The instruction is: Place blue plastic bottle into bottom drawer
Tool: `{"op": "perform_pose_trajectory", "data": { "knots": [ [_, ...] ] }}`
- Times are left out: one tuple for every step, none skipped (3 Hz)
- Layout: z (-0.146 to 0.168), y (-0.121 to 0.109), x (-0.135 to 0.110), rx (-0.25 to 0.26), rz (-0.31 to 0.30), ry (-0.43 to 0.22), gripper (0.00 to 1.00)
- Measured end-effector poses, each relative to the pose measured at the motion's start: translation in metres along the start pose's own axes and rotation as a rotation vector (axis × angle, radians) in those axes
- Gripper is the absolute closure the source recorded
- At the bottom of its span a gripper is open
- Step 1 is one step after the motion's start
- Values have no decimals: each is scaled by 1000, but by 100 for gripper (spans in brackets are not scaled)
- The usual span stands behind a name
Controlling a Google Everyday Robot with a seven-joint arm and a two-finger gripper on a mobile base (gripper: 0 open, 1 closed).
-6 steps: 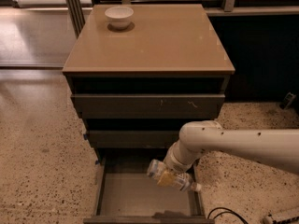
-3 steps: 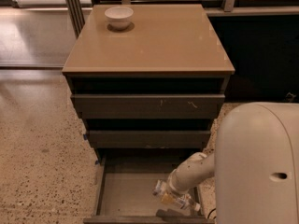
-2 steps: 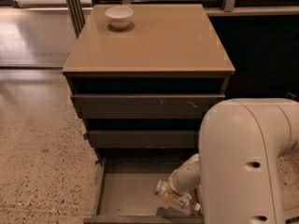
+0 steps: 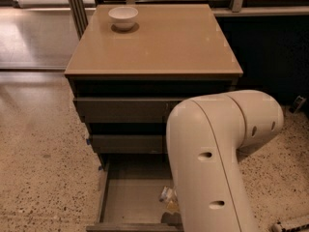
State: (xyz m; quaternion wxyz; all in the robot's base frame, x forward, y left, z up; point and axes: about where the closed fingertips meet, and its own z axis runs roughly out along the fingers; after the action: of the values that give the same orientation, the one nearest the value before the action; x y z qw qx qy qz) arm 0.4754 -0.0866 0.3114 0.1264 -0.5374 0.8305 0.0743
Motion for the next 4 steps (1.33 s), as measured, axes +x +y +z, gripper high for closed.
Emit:
{"op": "perform_pose_trajectory", "data": {
  "knots": [
    [4, 2, 4, 5, 10, -6, 100],
    [13, -9, -3, 42, 3, -20, 100],
    [25, -26, -28, 111, -25, -55, 100],
    [34, -33, -57, 150, -59, -105, 100]
  ]
}}
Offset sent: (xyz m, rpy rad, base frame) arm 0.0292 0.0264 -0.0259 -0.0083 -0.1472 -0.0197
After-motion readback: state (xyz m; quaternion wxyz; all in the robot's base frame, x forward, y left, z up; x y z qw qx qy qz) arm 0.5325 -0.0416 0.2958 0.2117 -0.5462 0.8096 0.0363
